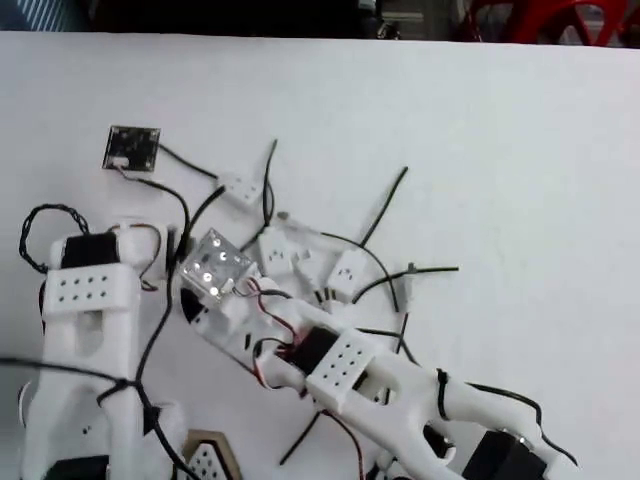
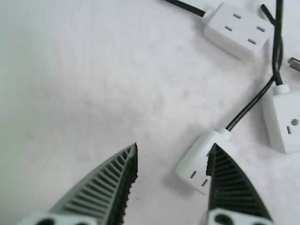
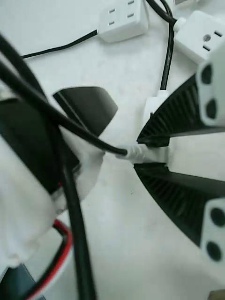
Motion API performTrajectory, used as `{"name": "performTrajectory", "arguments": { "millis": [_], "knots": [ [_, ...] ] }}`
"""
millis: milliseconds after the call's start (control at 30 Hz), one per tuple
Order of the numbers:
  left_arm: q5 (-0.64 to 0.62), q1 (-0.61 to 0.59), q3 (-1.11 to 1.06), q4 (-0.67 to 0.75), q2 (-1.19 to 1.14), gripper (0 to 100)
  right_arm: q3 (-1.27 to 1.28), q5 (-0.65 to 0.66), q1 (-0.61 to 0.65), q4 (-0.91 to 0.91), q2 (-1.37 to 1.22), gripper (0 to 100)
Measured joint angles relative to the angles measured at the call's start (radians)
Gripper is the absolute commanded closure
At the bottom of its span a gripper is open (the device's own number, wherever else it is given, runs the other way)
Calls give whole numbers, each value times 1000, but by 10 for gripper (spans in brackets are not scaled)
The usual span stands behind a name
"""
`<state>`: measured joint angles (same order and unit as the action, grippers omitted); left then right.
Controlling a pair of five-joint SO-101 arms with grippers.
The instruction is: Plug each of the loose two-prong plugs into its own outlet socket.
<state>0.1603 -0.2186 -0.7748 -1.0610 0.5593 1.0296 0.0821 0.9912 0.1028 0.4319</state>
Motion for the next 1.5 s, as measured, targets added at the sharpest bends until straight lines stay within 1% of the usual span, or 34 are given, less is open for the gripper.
{"name": "performTrajectory", "arguments": {
  "millis": [100, 200, 367, 433, 600, 667, 767, 867, 967, 1267, 1500],
  "knots": [
    [-2, 40, 0, -52, 95, 754, 0, 0, -12, 0, 0, 981],
    [-2, 81, -18, -75, 203, 755, 0, -26, -17, 0, 0, 981],
    [0, 84, -63, -77, 288, 757, 0, -38, -17, 0, 0, 981],
    [0, 43, -63, -77, 293, 757, 0, -38, -17, 0, 0, 981],
    [-5, -127, -69, -77, 299, 758, -2, -38, -17, 0, -14, 981],
    [-5, -175, -101, -66, 302, 758, -20, -38, -17, 0, -66, 981],
    [-5, -216, -170, -3, 302, 758, -61, -38, -17, 0, -175, 981],
    [-5, -227, -241, 68, 302, 758, -89, -38, -26, 0, -236, 981],
    [-5, -232, -270, 97, 302, 758, -98, -38, -49, 0, -249, 981],
    [-5, -230, -275, 104, 302, 758, -146, -40, -57, -2, -319, 981],
    [-5, -236, -275, 104, 302, 758, -164, -41, -34, -8, -347, 981]
  ]
}}
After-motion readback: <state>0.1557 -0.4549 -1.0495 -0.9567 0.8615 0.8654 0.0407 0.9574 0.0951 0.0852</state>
